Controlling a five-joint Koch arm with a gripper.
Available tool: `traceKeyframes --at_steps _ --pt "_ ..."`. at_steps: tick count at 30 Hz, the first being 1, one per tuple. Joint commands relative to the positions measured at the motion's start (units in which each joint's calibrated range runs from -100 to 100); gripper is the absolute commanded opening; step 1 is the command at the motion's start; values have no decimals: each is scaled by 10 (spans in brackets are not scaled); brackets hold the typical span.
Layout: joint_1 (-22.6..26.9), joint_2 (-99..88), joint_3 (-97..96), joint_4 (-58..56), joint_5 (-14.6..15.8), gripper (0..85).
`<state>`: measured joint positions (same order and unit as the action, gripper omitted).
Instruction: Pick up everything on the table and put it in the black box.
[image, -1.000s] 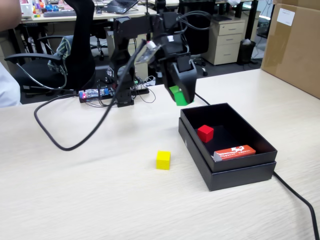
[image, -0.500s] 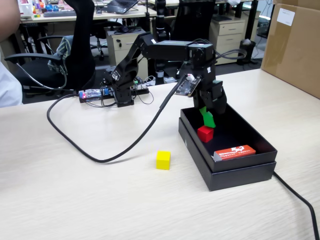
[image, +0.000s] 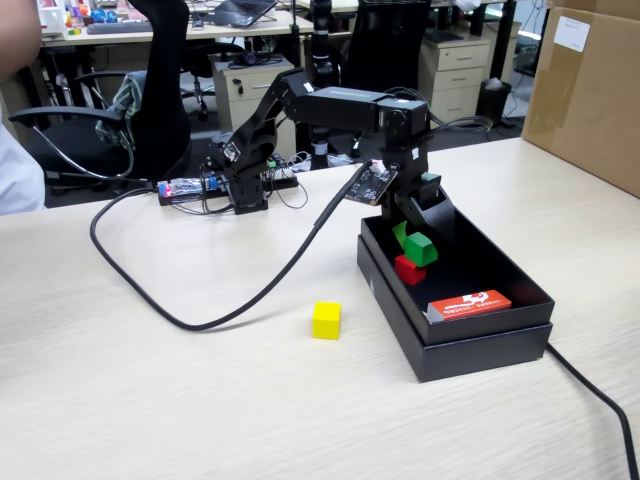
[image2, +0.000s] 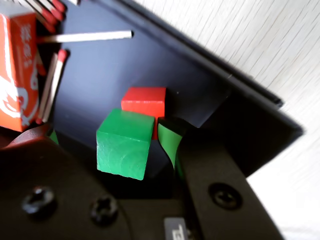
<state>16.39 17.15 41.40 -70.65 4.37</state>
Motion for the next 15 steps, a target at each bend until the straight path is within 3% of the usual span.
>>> traceKeyframes --at_steps 1,9,11,15 --pt "-10 -111 14 -4 0 420" --pt "-88 -248 49 -4 -8 427" --pt "-121 -242 27 -4 -9 428" --pt "-138 -196 -3 -4 -10 464"
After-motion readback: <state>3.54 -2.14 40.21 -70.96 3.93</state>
